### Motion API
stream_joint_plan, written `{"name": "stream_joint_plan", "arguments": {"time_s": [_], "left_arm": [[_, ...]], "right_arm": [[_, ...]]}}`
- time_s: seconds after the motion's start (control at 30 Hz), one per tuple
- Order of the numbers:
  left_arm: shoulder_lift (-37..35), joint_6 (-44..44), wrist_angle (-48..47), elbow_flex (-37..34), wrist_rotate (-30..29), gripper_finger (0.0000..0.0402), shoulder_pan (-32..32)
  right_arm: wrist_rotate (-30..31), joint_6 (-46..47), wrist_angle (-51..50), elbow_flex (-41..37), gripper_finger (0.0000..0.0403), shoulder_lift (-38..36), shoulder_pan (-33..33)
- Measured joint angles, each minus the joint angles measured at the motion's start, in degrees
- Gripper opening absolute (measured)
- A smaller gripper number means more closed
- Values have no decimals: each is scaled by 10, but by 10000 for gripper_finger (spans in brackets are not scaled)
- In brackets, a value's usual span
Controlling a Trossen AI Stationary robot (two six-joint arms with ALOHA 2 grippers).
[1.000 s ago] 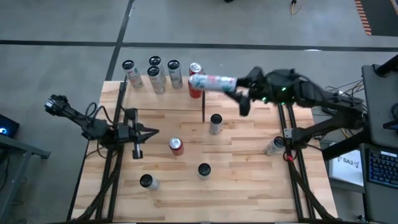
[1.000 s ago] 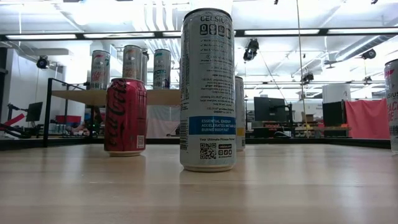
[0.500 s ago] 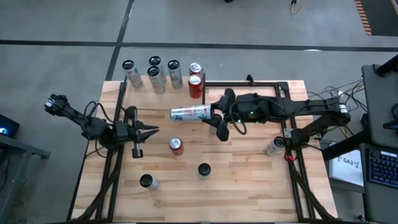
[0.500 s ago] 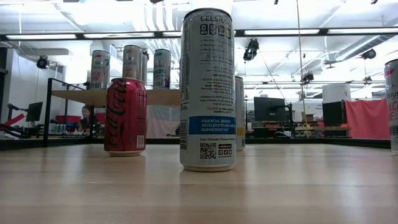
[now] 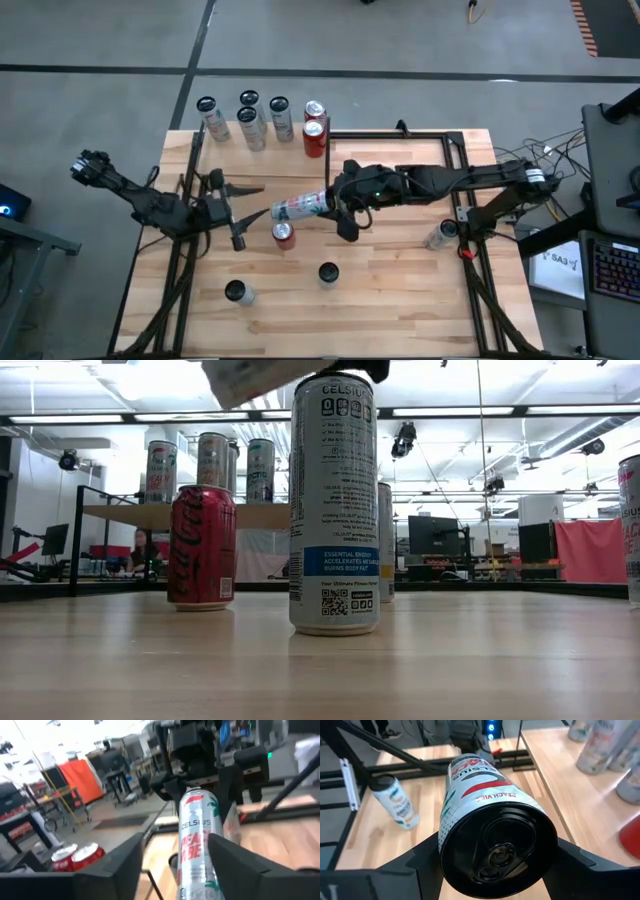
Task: Place canned beverage on shelf
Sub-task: Put the top white pink soda can on the shelf aligned with the other white pink soda can
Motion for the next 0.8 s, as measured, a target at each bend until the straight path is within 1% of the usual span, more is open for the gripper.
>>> {"name": "stream_joint_plan", "arguments": {"time_s": [0.13, 0.2, 0.27, 0.37, 0.53, 0.8], "left_arm": [[29, -55, -93, 42, 0, 262, 0], [45, -75, -125, 57, 0, 278, 0], [63, -84, -137, 64, 0, 288, 0], [86, -84, -138, 67, -3, 293, 0], [109, -83, -139, 68, -37, 292, 0], [139, -82, -139, 68, -39, 292, 2]], "right_arm": [[0, 3, -9, 0, 248, 10, 0], [-1, 3, -11, 0, 248, 11, 0], [-1, 4, -5, 0, 248, 11, 0], [-1, 5, -9, 0, 248, 12, 0], [0, 13, -8, 0, 248, 12, 0], [0, 22, -13, 0, 248, 12, 0]]}}
